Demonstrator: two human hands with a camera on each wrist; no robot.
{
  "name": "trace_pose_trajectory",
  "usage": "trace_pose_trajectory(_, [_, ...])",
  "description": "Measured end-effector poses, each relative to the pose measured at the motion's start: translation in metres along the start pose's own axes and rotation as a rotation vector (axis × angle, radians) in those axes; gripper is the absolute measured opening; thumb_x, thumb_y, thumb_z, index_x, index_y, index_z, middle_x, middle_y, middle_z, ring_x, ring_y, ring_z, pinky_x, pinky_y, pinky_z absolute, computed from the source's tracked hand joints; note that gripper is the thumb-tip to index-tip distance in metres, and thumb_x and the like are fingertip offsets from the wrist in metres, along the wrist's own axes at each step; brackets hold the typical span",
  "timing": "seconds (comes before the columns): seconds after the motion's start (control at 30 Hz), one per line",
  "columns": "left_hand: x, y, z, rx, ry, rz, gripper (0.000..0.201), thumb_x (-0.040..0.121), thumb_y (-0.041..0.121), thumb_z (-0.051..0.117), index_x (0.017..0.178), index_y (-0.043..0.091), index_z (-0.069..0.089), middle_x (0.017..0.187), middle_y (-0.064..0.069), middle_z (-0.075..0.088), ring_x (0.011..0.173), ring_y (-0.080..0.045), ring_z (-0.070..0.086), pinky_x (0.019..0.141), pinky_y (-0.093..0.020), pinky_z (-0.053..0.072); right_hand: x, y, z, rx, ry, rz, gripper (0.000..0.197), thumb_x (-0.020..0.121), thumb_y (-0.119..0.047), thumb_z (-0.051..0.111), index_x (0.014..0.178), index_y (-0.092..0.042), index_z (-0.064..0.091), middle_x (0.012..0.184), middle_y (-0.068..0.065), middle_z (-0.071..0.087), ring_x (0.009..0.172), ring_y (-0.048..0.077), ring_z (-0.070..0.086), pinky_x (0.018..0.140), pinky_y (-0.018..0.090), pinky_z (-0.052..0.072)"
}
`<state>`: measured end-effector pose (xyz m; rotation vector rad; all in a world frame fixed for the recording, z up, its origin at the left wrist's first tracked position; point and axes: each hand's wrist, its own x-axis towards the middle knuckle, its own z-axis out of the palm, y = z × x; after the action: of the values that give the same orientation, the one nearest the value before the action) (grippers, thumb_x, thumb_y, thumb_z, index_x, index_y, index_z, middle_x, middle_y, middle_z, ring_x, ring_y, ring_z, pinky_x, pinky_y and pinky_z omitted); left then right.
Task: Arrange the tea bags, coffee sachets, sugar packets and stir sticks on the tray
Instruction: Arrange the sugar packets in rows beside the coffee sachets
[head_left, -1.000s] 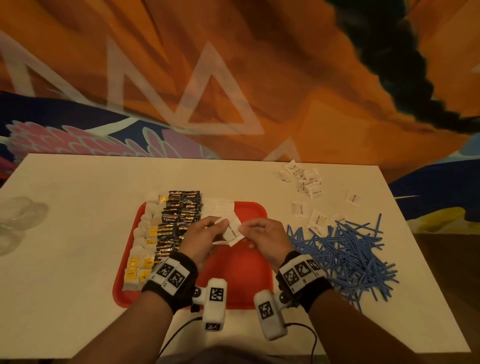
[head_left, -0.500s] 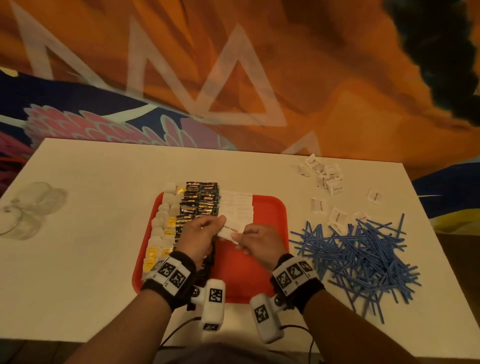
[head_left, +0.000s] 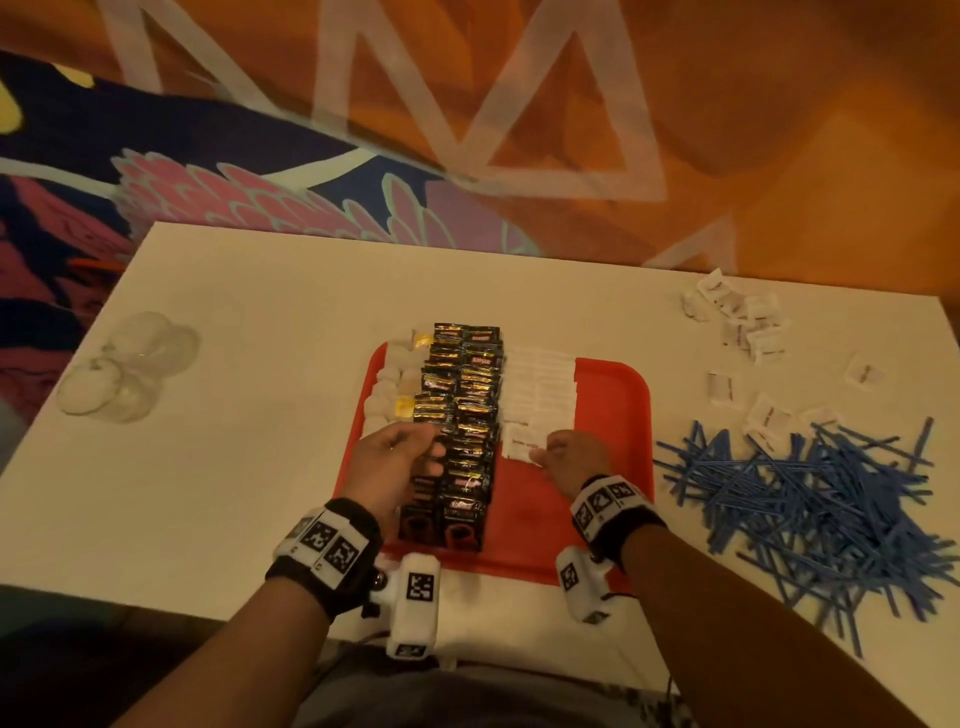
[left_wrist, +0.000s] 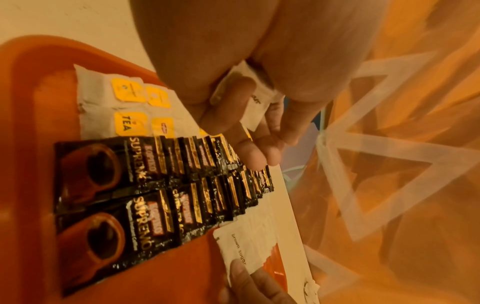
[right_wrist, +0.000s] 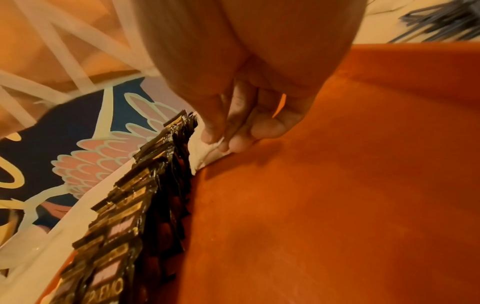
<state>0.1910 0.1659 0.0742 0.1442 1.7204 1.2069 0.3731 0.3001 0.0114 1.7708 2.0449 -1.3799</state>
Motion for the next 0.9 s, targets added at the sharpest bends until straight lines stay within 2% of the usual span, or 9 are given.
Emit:
trace_pose_trajectory(0.07, [0.0, 0.0, -0.006, 0.011, 0.009, 0.009, 0.013, 0.099, 0.02, 0.06, 0.102, 0.014, 0.071, 0.079, 0.001, 0.073, 0.064, -0.01, 0.064, 0.046, -0.019, 0.046, 0.008, -0.007, 0.004, 0.002, 0.029, 0.017, 0.034, 0.092, -0.028, 0.066, 0.107, 0.002, 0.068, 0.11, 0.013, 0.068, 0.107, 0.029, 0.062, 0.092, 0.036, 0.049])
trace_pose_trajectory(0.13, [0.001, -0.001, -0.012, 0.003, 0.015, 0.009, 0.013, 0.099, 0.019, 0.06, 0.102, 0.013, 0.071, 0.078, 0.0, 0.073, 0.062, -0.009, 0.063, 0.043, -0.017, 0.043, 0.015, -0.011, 0.008, -0.029, 0.036, 0.007, 0.032, 0.092, -0.029, 0.065, 0.099, 0.002, 0.069, 0.102, 0.014, 0.069, 0.1, 0.029, 0.064, 0.089, 0.039, 0.052])
trace_pose_trajectory(0.27, [0.004, -0.004, -0.022, 0.039, 0.034, 0.001, 0.014, 0.097, 0.022, 0.062, 0.102, 0.014, 0.073, 0.079, 0.001, 0.073, 0.067, -0.012, 0.063, 0.05, -0.022, 0.039, 0.026, -0.01, 0.02, 0.002, 0.142, 0.088, 0.018, 0.088, -0.031, 0.071, 0.086, -0.014, 0.065, 0.093, -0.001, 0.063, 0.088, 0.016, 0.059, 0.075, 0.028, 0.049])
trace_pose_trajectory(0.33, [0.006, -0.005, -0.026, 0.056, 0.04, -0.007, 0.015, 0.096, 0.024, 0.063, 0.103, 0.016, 0.073, 0.081, 0.001, 0.074, 0.07, -0.013, 0.063, 0.054, -0.024, 0.039, 0.026, -0.007, 0.024, -0.001, 0.197, 0.11, 0.025, 0.085, -0.035, 0.073, 0.076, -0.023, 0.053, 0.088, -0.004, 0.061, 0.085, 0.017, 0.06, 0.07, 0.029, 0.049])
trace_pose_trajectory(0.47, [0.009, -0.006, -0.029, 0.049, 0.042, -0.022, 0.016, 0.096, 0.024, 0.063, 0.104, 0.016, 0.073, 0.081, 0.002, 0.073, 0.068, -0.011, 0.062, 0.061, -0.028, 0.041, 0.025, -0.002, 0.026, -0.033, 0.246, 0.081, 0.029, 0.084, -0.038, 0.072, 0.08, -0.023, 0.047, 0.079, -0.002, 0.059, 0.074, 0.018, 0.058, 0.06, 0.029, 0.047])
trace_pose_trajectory(0.53, [0.011, -0.006, -0.029, 0.039, 0.04, -0.03, 0.016, 0.096, 0.023, 0.062, 0.105, 0.015, 0.073, 0.081, 0.002, 0.073, 0.069, -0.012, 0.062, 0.062, -0.029, 0.042, 0.025, -0.004, 0.026, -0.088, 0.263, -0.028, 0.024, 0.087, -0.032, 0.068, 0.082, -0.022, 0.047, 0.078, -0.004, 0.057, 0.074, 0.018, 0.058, 0.056, 0.025, 0.04])
trace_pose_trajectory(0.63, [0.011, -0.006, -0.029, 0.02, 0.032, -0.036, 0.016, 0.097, 0.02, 0.061, 0.106, 0.012, 0.072, 0.079, 0.001, 0.072, 0.067, -0.012, 0.062, 0.059, -0.027, 0.042, 0.028, -0.01, 0.029, -0.17, 0.222, -0.22, 0.003, 0.092, -0.017, 0.061, 0.094, -0.018, 0.06, 0.094, -0.001, 0.055, 0.091, 0.02, 0.057, 0.067, 0.022, 0.039])
trace_pose_trajectory(0.73, [0.011, -0.006, -0.03, 0.004, 0.03, -0.041, 0.016, 0.098, 0.018, 0.059, 0.105, 0.01, 0.071, 0.078, 0.0, 0.072, 0.065, -0.01, 0.062, 0.052, -0.022, 0.041, 0.032, -0.009, 0.033, -0.2, 0.162, -0.255, 0.019, 0.094, -0.01, 0.059, 0.109, -0.017, 0.067, 0.112, 0.004, 0.055, 0.103, 0.019, 0.056, 0.084, 0.025, 0.044])
trace_pose_trajectory(0.9, [0.009, -0.002, -0.028, -0.034, 0.002, -0.068, 0.014, 0.099, 0.016, 0.057, 0.102, 0.008, 0.069, 0.081, -0.005, 0.071, 0.064, -0.013, 0.061, 0.038, -0.016, 0.036, 0.03, -0.008, 0.031, -0.174, 0.18, -0.242, 0.024, 0.093, -0.014, 0.061, 0.115, -0.022, 0.064, 0.114, 0.001, 0.054, 0.097, 0.015, 0.056, 0.082, 0.025, 0.044])
